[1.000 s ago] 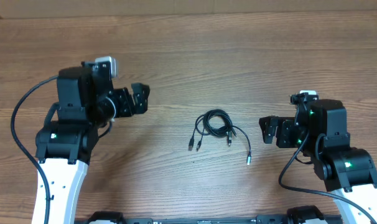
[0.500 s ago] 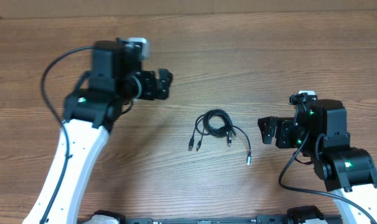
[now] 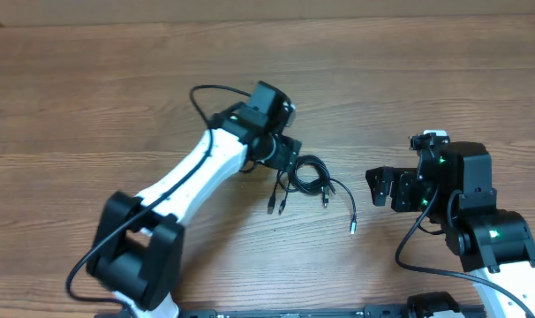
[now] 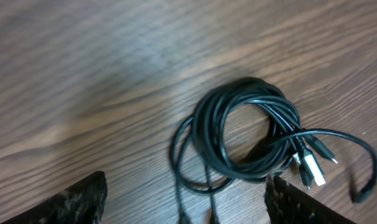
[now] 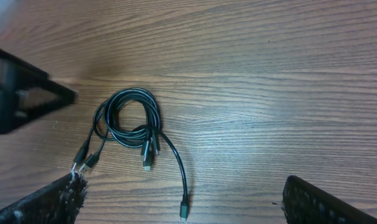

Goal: Untangle cables
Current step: 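Move the left gripper over the black cable bundle and lower, then grasp the cable bundle with the left gripper and lift it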

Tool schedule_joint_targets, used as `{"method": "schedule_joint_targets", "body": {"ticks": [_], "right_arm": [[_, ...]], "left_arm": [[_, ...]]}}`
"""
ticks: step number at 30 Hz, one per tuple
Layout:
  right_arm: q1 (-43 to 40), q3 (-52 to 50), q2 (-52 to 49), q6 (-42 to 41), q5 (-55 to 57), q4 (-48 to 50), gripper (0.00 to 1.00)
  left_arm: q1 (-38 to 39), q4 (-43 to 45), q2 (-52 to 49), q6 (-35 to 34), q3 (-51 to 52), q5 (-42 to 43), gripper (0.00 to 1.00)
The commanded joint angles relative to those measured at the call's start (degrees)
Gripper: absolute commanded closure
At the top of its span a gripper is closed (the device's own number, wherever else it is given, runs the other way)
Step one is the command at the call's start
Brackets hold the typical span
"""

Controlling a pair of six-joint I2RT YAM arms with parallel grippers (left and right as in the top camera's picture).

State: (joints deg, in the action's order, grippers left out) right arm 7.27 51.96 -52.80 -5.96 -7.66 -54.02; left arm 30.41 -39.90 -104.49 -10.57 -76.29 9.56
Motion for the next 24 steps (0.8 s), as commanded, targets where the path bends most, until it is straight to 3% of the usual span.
{"method": "schedule_joint_targets", "body": {"ticks": [1,12,17,19,21,24], "right_arm": [[0.07,1.77,0.11,0.02,-0.37,0.07,0.00],[0.07,1.77,0.11,0.02,-0.39,0.07,0.00],[0.07,1.77,0.11,0.02,-0.39,0.07,0.00],[0.07,1.77,0.11,0.02,-0.39,0.04,0.00],[0.07,1.77,0.09,0.02,-0.39,-0.15,0.00],[0.07,1.73,0.02,0.02,-0.39,-0.37,0.00]], "left_arm": [[2.58,2.47,-4.59,-0.35,-1.11,-0.55,0.20],[4.98,4.42,-10.64,-0.39,-1.11,-2.67,0.46],[5.01,4.20,-10.75,-0.44,-1.11,-2.49,0.75],[5.01,3.91,-10.75,-1.14,-1.11,-2.49,0.80],[5.01,3.43,-10.75,-1.49,-1.11,-2.45,0.92],[4.98,2.29,-10.60,-1.46,-1.18,-2.45,0.96]]}}
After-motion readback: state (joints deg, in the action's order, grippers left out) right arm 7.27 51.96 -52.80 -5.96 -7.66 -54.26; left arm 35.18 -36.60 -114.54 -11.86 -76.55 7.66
